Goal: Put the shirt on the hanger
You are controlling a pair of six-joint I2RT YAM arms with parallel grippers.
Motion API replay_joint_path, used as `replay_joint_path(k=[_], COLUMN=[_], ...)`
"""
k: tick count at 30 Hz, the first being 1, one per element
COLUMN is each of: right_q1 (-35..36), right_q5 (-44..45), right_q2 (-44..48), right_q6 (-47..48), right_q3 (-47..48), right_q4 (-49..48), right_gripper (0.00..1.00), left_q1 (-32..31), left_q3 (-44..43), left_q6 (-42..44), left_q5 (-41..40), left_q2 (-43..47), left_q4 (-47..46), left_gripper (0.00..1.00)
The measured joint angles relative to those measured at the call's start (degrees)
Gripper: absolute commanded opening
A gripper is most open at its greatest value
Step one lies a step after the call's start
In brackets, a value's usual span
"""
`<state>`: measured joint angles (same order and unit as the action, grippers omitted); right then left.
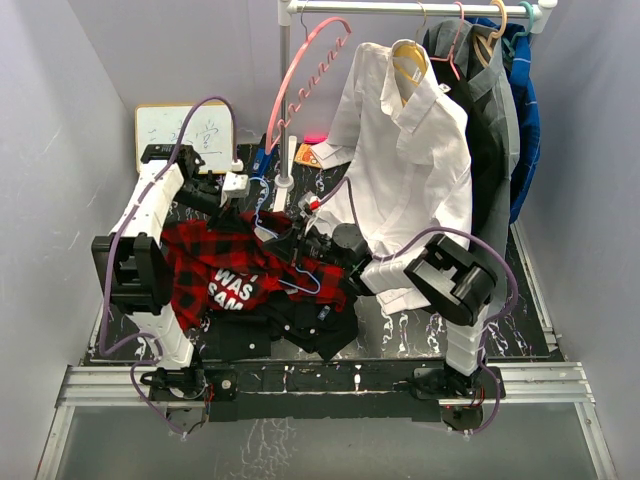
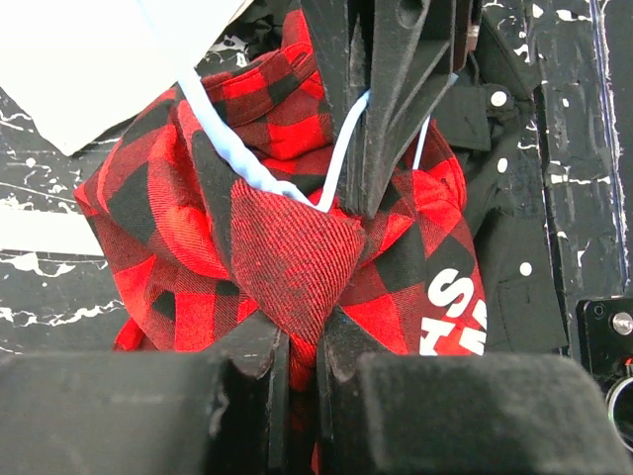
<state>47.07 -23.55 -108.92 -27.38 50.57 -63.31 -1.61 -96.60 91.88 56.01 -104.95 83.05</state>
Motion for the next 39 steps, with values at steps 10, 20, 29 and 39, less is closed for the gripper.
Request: replay_joint_path(k=[10,20,29,39], right_q1=[1.3,-19.5,-30.5,-13.7], right_q5=[-0.3,-0.4,-11.5,-13.2], right_q2=[16.4,50.8,54.2,47.9], right_q6=[4.9,1.0,-11.6,-2.4], right_q3=[-4.9,-13.4,-35.7,-35.3], right_q4=[6.4,18.1,10.8,10.3], right_gripper=[0.99,0.99,0.98,0.89], left_q1=[-0.4,-0.4,-0.9,-0.9], left_q3=[2.4,0.7,-1.3,-2.5], left_q6=[2.2,0.3,-2.4,-5.2], left_q5=[1.8,2.6,2.5,3.4], left_q2=[14.0,24.7,31.9,32.2], left_q4=[-0.5,-0.8,-0.5,-0.6], left_gripper=[0.00,0.00,0.00,0.00])
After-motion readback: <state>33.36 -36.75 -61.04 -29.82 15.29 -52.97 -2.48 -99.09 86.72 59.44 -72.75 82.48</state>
